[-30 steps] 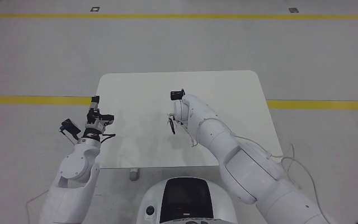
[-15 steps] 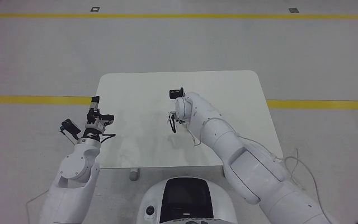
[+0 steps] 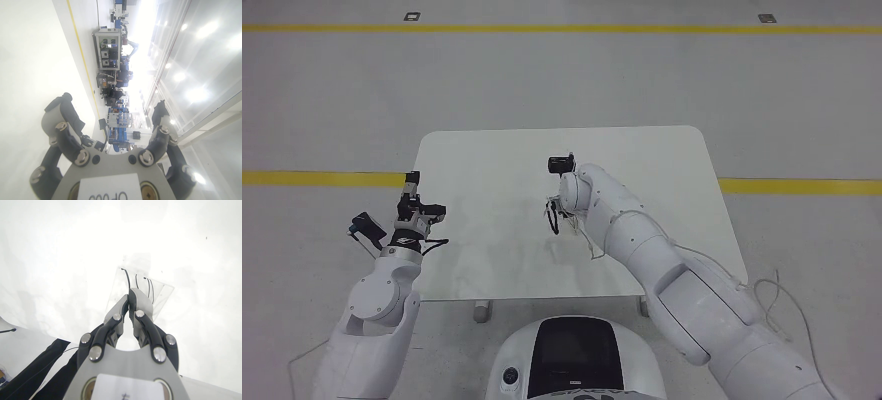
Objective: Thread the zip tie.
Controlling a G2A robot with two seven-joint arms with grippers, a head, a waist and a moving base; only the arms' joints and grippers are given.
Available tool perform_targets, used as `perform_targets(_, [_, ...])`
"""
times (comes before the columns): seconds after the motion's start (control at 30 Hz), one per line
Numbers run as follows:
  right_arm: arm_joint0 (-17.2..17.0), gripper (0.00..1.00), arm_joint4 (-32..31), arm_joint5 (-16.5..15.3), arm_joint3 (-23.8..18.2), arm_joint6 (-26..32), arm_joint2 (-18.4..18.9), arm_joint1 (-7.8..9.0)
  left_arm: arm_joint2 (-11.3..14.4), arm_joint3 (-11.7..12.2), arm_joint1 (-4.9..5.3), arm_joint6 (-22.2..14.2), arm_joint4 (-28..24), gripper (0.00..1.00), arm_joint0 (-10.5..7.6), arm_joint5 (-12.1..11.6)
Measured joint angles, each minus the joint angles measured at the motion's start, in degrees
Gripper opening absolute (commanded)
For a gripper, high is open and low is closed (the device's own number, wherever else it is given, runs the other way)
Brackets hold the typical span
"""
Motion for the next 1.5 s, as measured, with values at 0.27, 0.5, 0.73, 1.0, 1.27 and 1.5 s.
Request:
perform_targets(0.27, [-3.0, 0.0, -1.1, 1.5, -8.8, 1.7, 3.2, 2.92, 0.0, 0.0, 0.0, 0.0, 0.0, 1.0, 0.0, 0.0])
perform_targets(0.5, [-8.7, 0.0, -5.2, 2.5, -21.8, 6.3, 6.6, 6.06, 0.0, 0.0, 0.0, 0.0, 0.0, 1.0, 0.0, 0.0])
perform_targets(0.73, [-14.8, 0.0, -6.5, 2.5, -34.2, 9.5, 11.1, 8.06, 0.0, 0.0, 0.0, 0.0, 0.0, 1.0, 0.0, 0.0])
perform_targets(1.0, [-14.9, 0.0, -6.5, 2.4, -34.2, 9.3, 11.1, 8.04, 0.0, 0.0, 0.0, 0.0, 0.0, 1.0, 0.0, 0.0])
perform_targets(1.27, [-17.9, 0.0, -6.9, 2.5, -38.6, 5.5, 14.6, 7.58, 0.0, 0.0, 0.0, 0.0, 0.0, 1.0, 0.0, 0.0])
perform_targets(1.5, [-20.3, 0.0, -11.6, 2.5, -41.2, 6.2, 19.6, 4.69, 0.0, 0.0, 0.0, 0.0, 0.0, 1.0, 0.0, 0.0])
